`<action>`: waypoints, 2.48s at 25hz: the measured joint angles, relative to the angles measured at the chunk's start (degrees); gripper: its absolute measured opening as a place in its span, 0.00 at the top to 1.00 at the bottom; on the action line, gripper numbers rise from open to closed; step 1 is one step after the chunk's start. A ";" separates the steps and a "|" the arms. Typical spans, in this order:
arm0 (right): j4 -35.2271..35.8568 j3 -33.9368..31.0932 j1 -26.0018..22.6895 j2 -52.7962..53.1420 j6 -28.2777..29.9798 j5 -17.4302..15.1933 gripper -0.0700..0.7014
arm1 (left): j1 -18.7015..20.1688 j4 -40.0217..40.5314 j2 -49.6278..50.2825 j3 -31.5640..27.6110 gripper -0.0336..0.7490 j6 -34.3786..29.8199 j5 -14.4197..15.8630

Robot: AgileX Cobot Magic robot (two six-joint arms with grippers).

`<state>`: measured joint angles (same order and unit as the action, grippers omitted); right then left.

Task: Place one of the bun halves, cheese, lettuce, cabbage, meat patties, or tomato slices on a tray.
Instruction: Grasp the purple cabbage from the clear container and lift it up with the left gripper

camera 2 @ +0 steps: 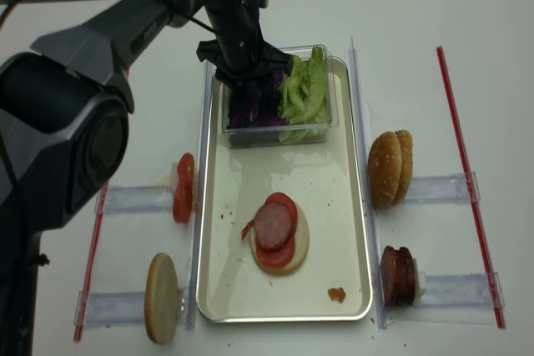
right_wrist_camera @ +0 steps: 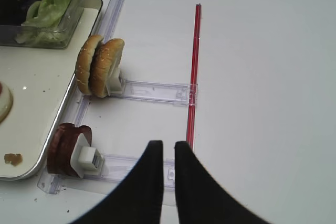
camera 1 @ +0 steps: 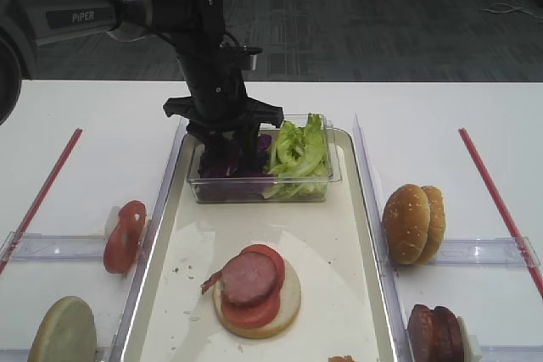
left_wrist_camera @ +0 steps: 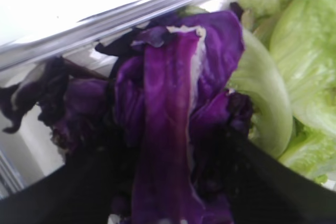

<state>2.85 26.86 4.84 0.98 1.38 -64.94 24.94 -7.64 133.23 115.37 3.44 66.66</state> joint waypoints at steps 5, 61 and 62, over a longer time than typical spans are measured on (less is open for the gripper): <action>0.00 0.00 0.00 0.00 0.00 0.00 0.79 | 0.00 0.00 0.00 0.00 0.60 0.00 -0.09; 0.00 0.00 0.00 0.00 0.23 0.00 0.79 | 0.00 2.61 -0.83 4.58 0.91 -0.16 4.00; 0.00 0.00 0.00 0.00 0.23 0.00 0.79 | 0.00 2.74 -1.12 4.58 0.91 -0.04 4.00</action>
<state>2.85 26.86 4.84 0.98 1.62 -64.94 24.94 -4.90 132.11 119.95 3.40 70.66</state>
